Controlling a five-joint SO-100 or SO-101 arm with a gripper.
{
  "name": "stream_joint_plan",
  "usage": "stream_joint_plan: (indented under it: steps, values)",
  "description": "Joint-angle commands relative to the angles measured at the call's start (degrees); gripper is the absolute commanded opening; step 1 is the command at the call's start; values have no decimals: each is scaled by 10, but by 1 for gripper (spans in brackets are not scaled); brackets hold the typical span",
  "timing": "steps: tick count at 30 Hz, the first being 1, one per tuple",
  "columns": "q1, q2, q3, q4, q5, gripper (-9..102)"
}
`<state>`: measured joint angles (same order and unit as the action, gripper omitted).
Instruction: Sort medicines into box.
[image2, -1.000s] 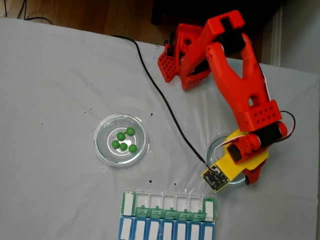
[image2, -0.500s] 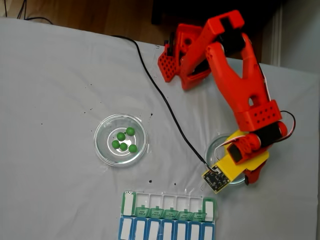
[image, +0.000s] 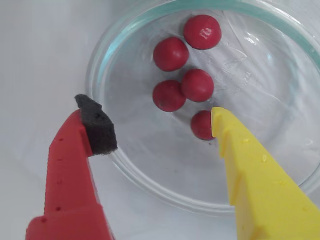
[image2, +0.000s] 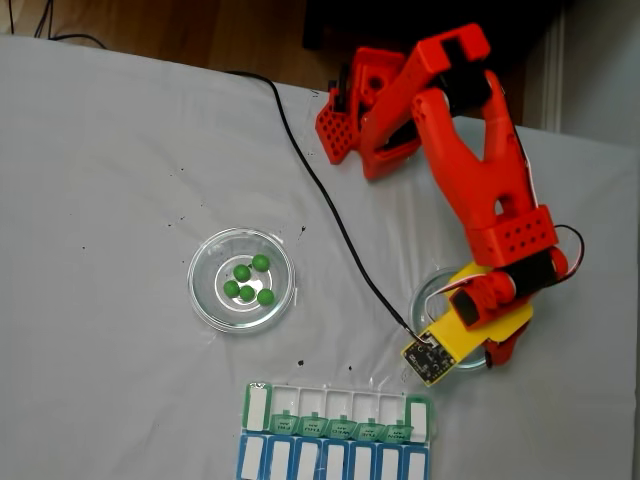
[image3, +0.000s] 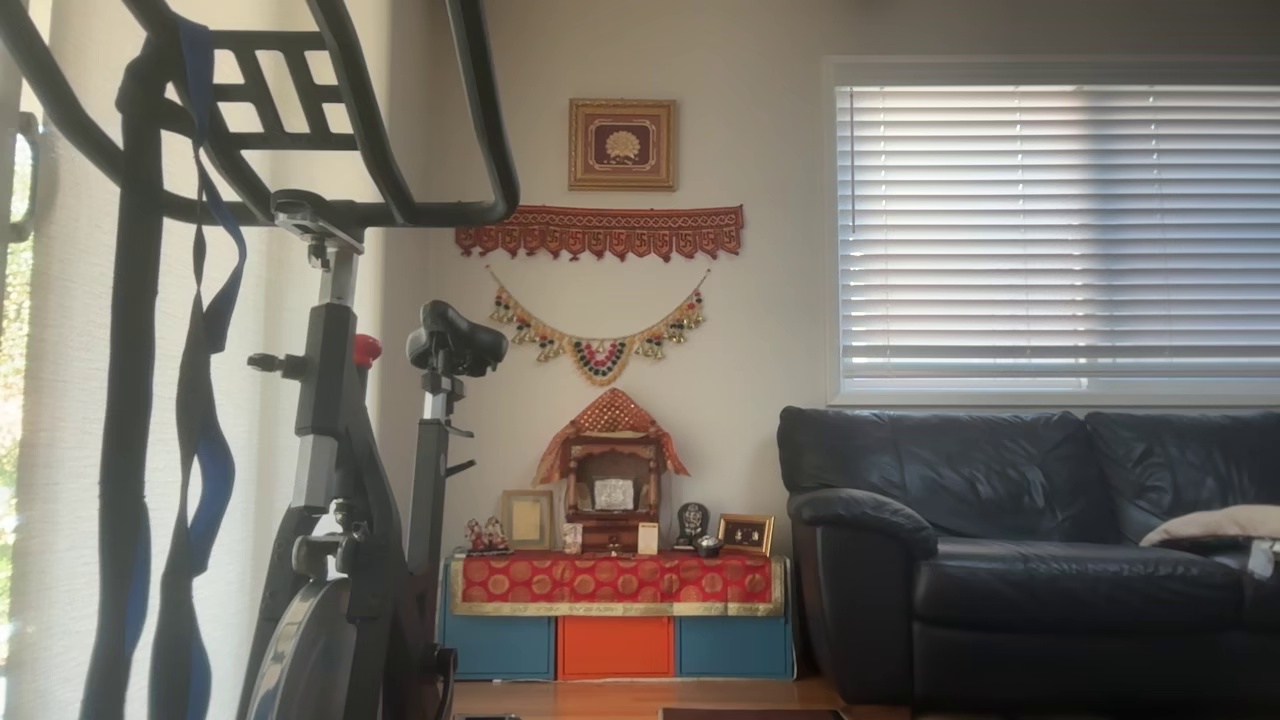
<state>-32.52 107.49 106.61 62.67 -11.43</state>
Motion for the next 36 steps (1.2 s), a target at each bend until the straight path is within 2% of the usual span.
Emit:
stream_joint_plan:
  steps: [1,24,36]
  values:
    - [0,13,-1,-2,5,23]
    - [-10,42,8,48,49,15]
    - [-10,25,7,27,55,15]
